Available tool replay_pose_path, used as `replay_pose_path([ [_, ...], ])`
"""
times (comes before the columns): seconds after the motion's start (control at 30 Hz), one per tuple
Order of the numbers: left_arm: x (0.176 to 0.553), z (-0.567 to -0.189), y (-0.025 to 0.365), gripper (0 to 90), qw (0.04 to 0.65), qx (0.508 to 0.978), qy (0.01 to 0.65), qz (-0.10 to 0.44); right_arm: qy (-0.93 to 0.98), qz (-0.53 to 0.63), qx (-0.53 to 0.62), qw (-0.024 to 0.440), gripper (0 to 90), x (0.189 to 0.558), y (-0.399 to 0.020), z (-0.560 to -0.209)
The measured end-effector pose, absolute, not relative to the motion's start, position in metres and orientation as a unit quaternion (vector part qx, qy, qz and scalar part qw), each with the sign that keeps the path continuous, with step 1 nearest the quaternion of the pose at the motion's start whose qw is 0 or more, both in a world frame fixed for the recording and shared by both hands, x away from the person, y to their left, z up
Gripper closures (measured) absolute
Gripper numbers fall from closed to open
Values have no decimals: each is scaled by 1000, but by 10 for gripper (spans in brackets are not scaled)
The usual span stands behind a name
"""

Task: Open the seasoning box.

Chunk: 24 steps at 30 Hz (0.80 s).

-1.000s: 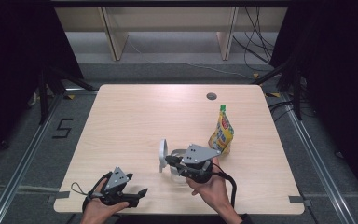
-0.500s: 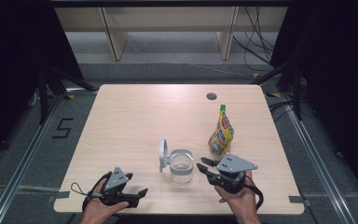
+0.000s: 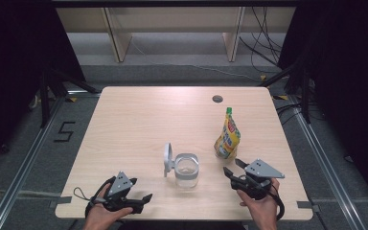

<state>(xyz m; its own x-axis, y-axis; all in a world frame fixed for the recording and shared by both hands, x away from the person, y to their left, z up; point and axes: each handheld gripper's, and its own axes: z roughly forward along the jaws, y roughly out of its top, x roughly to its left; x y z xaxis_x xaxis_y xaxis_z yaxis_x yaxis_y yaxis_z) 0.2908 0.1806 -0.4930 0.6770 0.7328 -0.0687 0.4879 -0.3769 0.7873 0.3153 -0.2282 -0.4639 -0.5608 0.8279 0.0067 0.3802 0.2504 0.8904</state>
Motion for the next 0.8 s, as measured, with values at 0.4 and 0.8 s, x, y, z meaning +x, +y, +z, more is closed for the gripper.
replay_pose_path([
  [0.4,291,-495,179,201,422,815,370,147,727,450,438,279,273,342,-233,-480],
  [0.8,291,-496,177,201,424,812,374,144,704,479,458,256,168,364,-229,-491],
])
